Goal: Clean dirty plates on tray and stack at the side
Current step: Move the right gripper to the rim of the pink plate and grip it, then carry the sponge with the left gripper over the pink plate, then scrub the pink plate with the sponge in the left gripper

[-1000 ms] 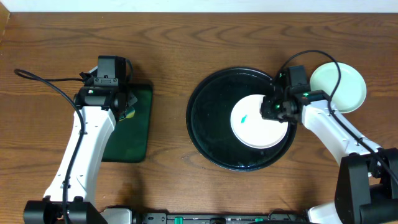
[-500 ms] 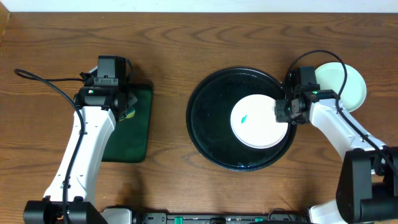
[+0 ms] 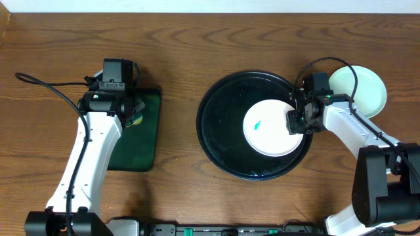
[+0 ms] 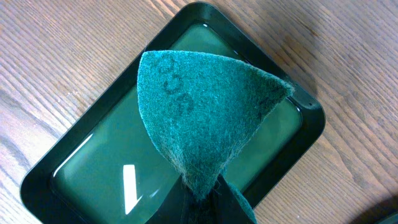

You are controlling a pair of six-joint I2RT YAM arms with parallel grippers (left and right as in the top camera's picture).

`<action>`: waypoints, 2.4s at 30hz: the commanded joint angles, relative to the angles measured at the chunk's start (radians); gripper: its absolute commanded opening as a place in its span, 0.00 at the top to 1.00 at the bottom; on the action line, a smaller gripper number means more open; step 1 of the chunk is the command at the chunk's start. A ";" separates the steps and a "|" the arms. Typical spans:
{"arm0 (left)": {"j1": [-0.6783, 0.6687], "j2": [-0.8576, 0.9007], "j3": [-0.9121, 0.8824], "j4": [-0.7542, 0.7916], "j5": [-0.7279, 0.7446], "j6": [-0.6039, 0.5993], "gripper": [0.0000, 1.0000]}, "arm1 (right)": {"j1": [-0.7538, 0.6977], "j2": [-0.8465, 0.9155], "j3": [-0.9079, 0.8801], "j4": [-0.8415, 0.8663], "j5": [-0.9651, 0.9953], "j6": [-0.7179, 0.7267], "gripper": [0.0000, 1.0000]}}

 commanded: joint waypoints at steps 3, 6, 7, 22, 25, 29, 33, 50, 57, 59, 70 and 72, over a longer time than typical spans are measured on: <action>0.003 -0.005 -0.006 0.001 0.001 -0.011 0.93 | -0.002 0.009 -0.027 0.001 -0.004 0.043 0.62; 0.003 -0.005 -0.006 0.001 0.041 -0.011 0.92 | -0.002 0.009 -0.057 0.005 -0.004 0.128 0.68; 0.003 -0.005 -0.006 0.002 0.061 -0.008 0.93 | -0.002 0.009 -0.063 0.005 -0.005 0.152 0.69; -0.225 -0.001 -0.019 0.137 0.424 0.159 0.93 | 0.019 0.009 -0.064 0.245 -0.169 0.255 0.99; -0.314 0.018 -0.021 0.177 0.423 0.108 0.93 | 0.023 0.009 -0.064 0.259 -0.165 0.255 0.97; -0.423 0.079 -0.021 0.278 0.420 0.054 0.92 | 0.025 0.009 -0.064 0.263 -0.165 0.260 0.95; -0.518 0.181 -0.021 0.410 0.420 0.003 0.93 | 0.025 0.009 -0.067 0.270 -0.165 0.270 0.92; -0.784 0.514 -0.021 0.765 0.119 -0.037 0.93 | 0.025 0.009 -0.068 0.280 -0.162 0.312 0.99; -0.769 0.516 -0.021 0.673 -0.268 0.118 0.93 | 0.031 0.009 -0.098 0.301 -0.156 0.306 0.99; -0.752 0.515 -0.020 0.660 -0.307 0.170 0.93 | 0.031 0.009 -0.117 0.317 -0.152 0.306 0.99; -0.709 0.446 0.085 0.652 -0.142 0.221 0.92 | 0.035 0.009 -0.164 0.360 -0.158 0.315 0.99; -0.710 0.441 0.090 0.676 -0.018 0.140 0.93 | 0.039 0.009 -0.164 0.364 -0.160 0.315 0.99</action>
